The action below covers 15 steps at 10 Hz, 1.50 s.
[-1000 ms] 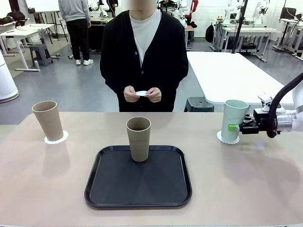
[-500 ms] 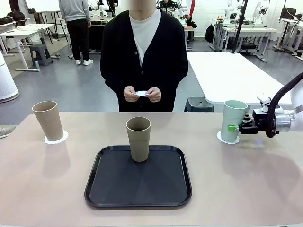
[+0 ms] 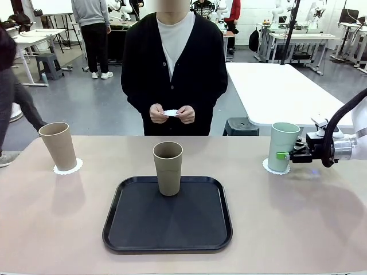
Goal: Place coasters on the table and set cups on them.
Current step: Take one Reusable plastic cup from the Flat Tray and place it on a coaster set by the human.
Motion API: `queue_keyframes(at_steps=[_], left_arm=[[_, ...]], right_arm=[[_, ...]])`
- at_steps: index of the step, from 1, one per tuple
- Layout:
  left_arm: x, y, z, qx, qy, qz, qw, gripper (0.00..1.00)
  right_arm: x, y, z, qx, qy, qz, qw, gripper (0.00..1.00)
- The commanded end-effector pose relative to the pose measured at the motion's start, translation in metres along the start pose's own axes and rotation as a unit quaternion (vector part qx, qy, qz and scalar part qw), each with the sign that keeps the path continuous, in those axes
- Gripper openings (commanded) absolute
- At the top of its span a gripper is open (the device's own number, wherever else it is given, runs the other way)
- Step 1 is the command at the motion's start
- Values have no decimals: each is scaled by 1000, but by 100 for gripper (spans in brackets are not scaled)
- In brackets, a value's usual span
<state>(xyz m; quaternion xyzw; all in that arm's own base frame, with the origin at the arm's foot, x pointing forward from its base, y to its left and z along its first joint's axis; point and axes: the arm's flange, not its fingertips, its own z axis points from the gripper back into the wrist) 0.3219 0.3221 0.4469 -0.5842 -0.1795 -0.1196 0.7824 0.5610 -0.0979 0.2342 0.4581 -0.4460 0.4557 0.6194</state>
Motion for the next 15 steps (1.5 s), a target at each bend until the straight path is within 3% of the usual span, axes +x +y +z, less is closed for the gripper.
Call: queue_keyframes(at_steps=[1, 7, 15], left_arm=[[-1, -3, 1, -1, -1, -1, 1000, 100], [-1, -3, 1, -1, -1, -1, 1000, 100], [-1, -3, 1, -1, -1, -1, 1000, 100]], right_arm=[[0, -4, 0, 8, -3, 7, 1000, 100], [-1, -3, 0, 13, 19, 6, 1000, 100], [0, 1, 15, -13, 114, -20, 993, 100]])
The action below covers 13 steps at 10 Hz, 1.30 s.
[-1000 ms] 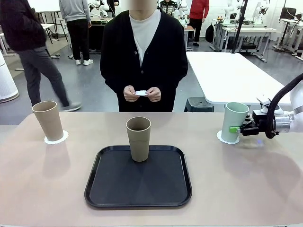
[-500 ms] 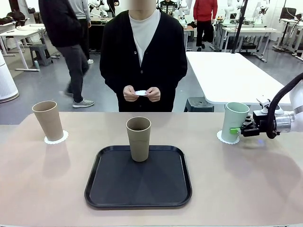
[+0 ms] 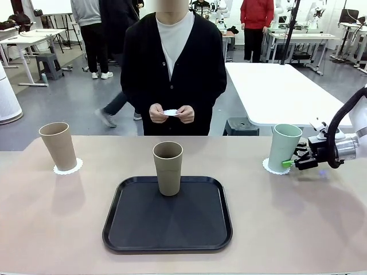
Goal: Place coasters on the table and set cups on them.
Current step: Take one Reusable plastic cup from the Flat Tray and place it on a coaster set by the human.
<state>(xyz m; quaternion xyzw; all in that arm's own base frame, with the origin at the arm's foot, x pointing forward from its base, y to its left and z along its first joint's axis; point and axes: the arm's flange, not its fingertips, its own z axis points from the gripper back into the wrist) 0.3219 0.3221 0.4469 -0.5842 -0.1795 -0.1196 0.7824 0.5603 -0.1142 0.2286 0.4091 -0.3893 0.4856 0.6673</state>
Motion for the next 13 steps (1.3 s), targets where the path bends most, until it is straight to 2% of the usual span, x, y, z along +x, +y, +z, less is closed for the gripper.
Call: queue_keyframes(at_steps=[1, 3, 6, 7, 9, 11, 13], left_arm=[[-1, -3, 1, -1, -1, -1, 1000, 100], [-1, -3, 1, -1, -1, -1, 1000, 100], [-1, -3, 1, -1, -1, -1, 1000, 100], [-1, -3, 1, -1, -1, -1, 1000, 100], [-1, -3, 1, -1, -1, -1, 1000, 100], [-1, -3, 1, -1, -1, -1, 1000, 100], [-1, -3, 1, -1, -1, -1, 1000, 100]], right_arm=[[9, 5, 6, -5, 31, -13, 999, 100], [13, 12, 23, -15, 75, -21, 997, 100], [37, 37, 71, -61, 178, -27, 982, 100], [59, 55, 84, -80, 207, -21, 975, 100], [129, 112, 91, -85, 266, 24, 960, 100], [194, 157, 74, -182, 336, -38, 923, 100], [249, 196, 43, -256, 406, -71, 874, 100]])
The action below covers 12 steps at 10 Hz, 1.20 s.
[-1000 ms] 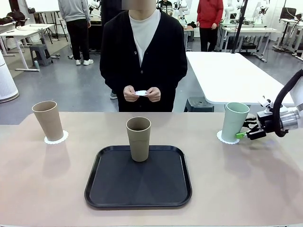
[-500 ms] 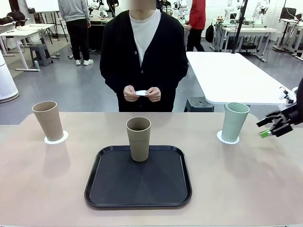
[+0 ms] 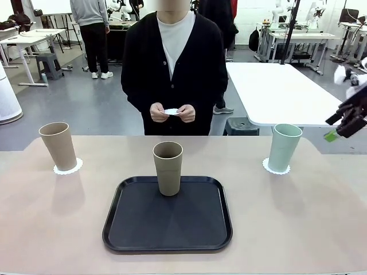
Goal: Place coasters on the table and set cups on them.
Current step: Take one Reusable plastic cup from the Flat Tray and place it on a coaster set by the human.
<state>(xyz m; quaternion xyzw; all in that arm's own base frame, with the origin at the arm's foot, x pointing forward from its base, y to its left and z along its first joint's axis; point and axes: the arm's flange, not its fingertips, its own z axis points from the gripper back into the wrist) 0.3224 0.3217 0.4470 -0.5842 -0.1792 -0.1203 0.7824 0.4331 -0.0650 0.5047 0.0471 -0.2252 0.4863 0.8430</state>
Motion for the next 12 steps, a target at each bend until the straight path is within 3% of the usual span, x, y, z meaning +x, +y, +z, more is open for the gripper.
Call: queue_keyframes(at_steps=[1, 3, 5, 7, 8, 12], left_arm=[[-2, -3, 1, -1, -2, 0, 1000, 100], [-2, -3, 1, -1, -2, 0, 1000, 100], [-2, -3, 1, -1, -2, 0, 1000, 100], [-2, -3, 1, -1, -2, 0, 1000, 100], [-2, -3, 1, -1, -2, 0, 1000, 100], [-2, -3, 1, -1, -2, 0, 1000, 100]], right_arm=[[43, 40, 15, -41, 112, -60, 991, 100], [79, 73, 34, -54, 190, -70, 978, 100], [95, 78, 38, -29, 196, -114, 974, 100], [75, 33, 29, 65, 169, -121, 976, 100], [89, 87, 38, -42, 208, -101, 972, 100], [89, 87, 38, -42, 208, -101, 972, 100]])
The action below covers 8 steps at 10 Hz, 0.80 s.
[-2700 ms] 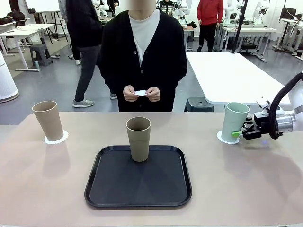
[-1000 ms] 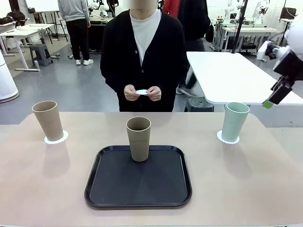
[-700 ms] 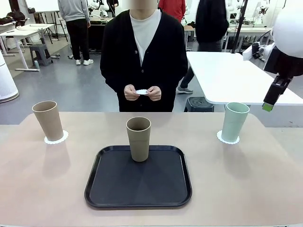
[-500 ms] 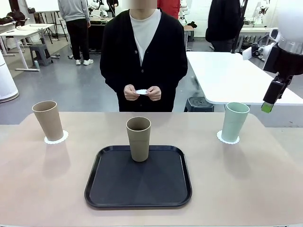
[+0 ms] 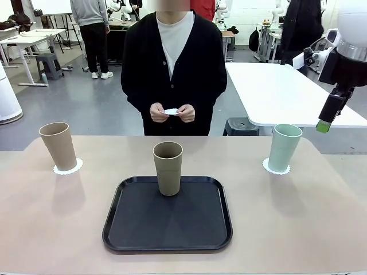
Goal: Place coasters on the table and set cups on them.
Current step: Take one Reusable plastic cup from the Flat Tray and place it on a coaster set by the human.
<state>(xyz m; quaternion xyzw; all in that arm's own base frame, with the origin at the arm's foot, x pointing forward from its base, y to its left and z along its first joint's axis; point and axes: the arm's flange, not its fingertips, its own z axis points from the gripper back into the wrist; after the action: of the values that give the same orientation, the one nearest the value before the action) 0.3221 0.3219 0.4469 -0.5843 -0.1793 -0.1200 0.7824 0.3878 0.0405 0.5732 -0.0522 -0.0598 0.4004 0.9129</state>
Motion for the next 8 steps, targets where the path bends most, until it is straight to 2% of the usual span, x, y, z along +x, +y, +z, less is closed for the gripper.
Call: queue_keyframes(at_steps=[1, 7, 8], left_arm=[[-2, -3, 1, -1, -2, 0, 1000, 100], [-2, -3, 1, -1, -2, 0, 1000, 100], [-2, -3, 1, -1, -2, 0, 1000, 100]], right_arm=[[-2, 3, -8, -15, 8, -12, 1000, 100], [-2, 3, -8, -15, 8, -12, 1000, 100], [-2, 1, -4, 4, 2, 0, 1000, 100]])
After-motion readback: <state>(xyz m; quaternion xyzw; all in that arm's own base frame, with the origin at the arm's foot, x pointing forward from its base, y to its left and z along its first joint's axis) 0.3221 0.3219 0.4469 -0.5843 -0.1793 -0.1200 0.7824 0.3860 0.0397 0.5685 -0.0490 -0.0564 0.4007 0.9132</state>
